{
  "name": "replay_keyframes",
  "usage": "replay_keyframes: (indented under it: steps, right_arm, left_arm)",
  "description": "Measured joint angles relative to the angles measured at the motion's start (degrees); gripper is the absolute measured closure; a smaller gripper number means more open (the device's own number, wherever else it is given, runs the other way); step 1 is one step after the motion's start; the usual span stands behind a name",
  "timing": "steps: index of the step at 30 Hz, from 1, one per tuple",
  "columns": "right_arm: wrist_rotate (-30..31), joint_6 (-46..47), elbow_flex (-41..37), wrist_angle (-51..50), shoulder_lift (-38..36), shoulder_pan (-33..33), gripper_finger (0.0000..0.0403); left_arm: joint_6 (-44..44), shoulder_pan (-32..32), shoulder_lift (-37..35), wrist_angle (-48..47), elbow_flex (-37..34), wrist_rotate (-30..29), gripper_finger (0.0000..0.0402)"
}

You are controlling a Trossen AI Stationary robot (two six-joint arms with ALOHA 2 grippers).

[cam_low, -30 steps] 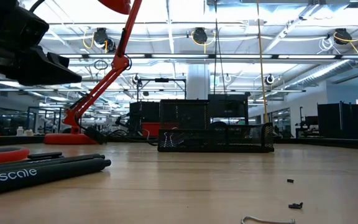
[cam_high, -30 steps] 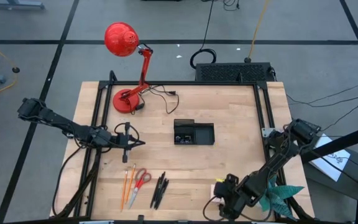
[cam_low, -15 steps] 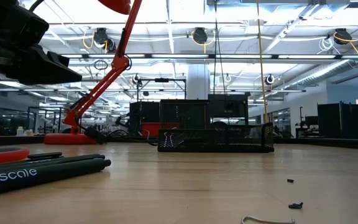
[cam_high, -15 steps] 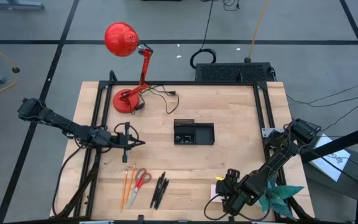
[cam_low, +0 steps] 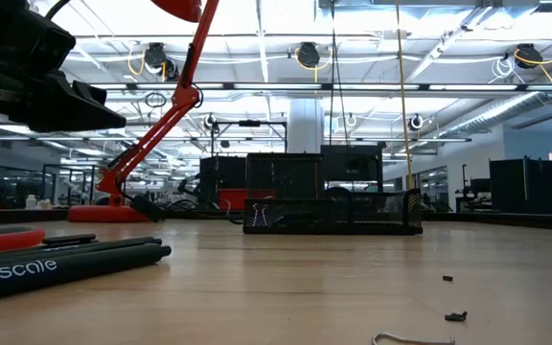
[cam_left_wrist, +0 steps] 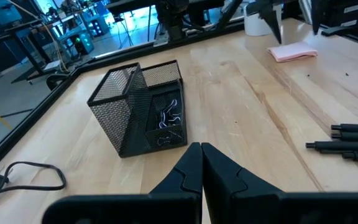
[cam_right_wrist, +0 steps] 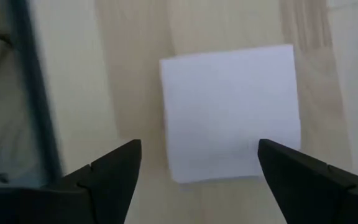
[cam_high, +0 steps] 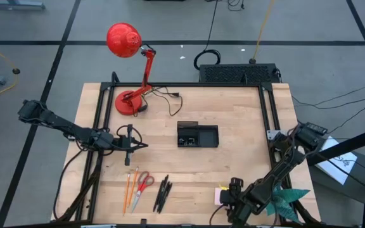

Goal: Pick and place office supplies into organizer
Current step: Put the pink sticky notes into the black desk organizer

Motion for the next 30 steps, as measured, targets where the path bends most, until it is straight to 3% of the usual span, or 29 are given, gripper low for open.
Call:
replay_keyframes:
  steps: [4,11,15,30]
  right_arm:
    - [2.69,-1.86,5.38,-5.06,3.86,0.57,0.0091]
    - [3.08,-3.59,19.19,-22.88,13.45,1.55,0.0092]
    - [6.98,-2.9,24.49,-31.57,18.37,3.09,0.0093]
    - [11.17,-1.41,24.13,-33.33,21.61,3.65,0.0097]
  left_arm:
    - [-0.17,0.0,0.02,-0.02,0.0,-0.02,0.0396]
    - [-0.76,0.02,0.0,-0.07,0.0,-0.02,0.0396]
    - [-0.94,0.02,0.0,-0.07,0.0,-0.02,0.0396]
    - [-0.78,0.02,0.0,-0.02,0.0,-0.02,0.0396]
